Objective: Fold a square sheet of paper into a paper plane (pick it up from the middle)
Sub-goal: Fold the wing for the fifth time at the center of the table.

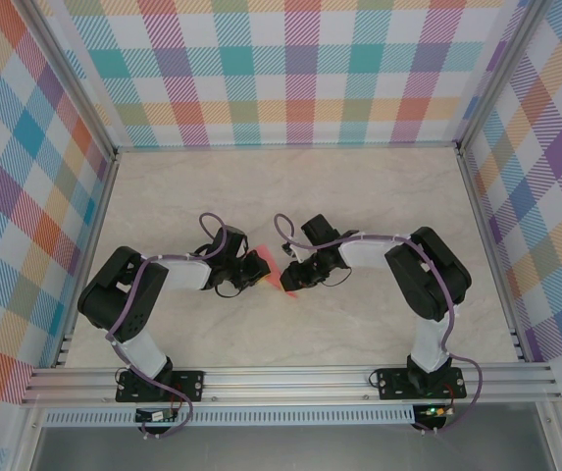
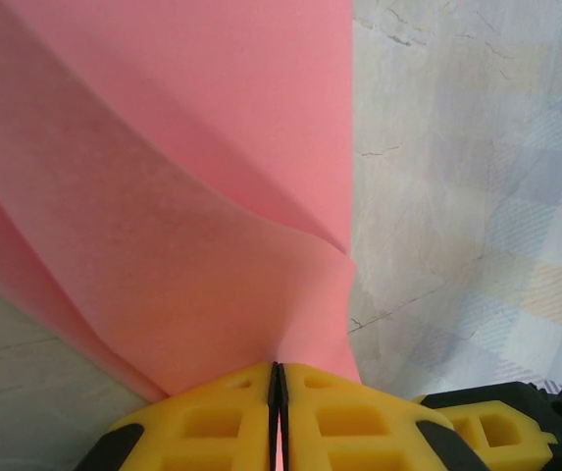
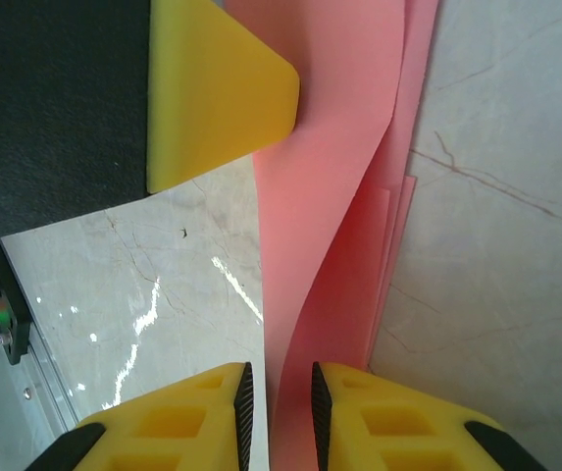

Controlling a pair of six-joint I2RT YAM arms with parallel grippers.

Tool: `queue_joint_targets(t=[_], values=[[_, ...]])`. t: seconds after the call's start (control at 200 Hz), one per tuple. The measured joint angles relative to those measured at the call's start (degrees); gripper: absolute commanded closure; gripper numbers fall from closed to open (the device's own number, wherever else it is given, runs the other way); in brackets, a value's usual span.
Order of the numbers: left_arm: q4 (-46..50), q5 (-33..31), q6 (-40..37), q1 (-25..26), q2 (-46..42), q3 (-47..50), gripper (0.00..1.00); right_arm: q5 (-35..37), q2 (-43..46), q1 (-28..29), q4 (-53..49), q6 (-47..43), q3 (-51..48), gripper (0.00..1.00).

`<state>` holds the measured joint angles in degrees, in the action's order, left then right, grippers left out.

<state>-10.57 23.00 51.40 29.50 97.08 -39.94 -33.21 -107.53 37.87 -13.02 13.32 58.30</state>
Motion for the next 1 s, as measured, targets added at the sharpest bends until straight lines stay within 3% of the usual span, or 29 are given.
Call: queue_joint_targets(t=[0.39,1.0], values=[[0.0,0.0,-0.07,0.0,0.0,0.02,0.89,-1.18,0.0,-1.07,0.0,3.41,0.35,0.73],[0.0,0.0,-0.07,0.0,0.0,0.02,0.89,-1.99,-1.49,-1.14,-0.44,4.22,1.46,0.8]])
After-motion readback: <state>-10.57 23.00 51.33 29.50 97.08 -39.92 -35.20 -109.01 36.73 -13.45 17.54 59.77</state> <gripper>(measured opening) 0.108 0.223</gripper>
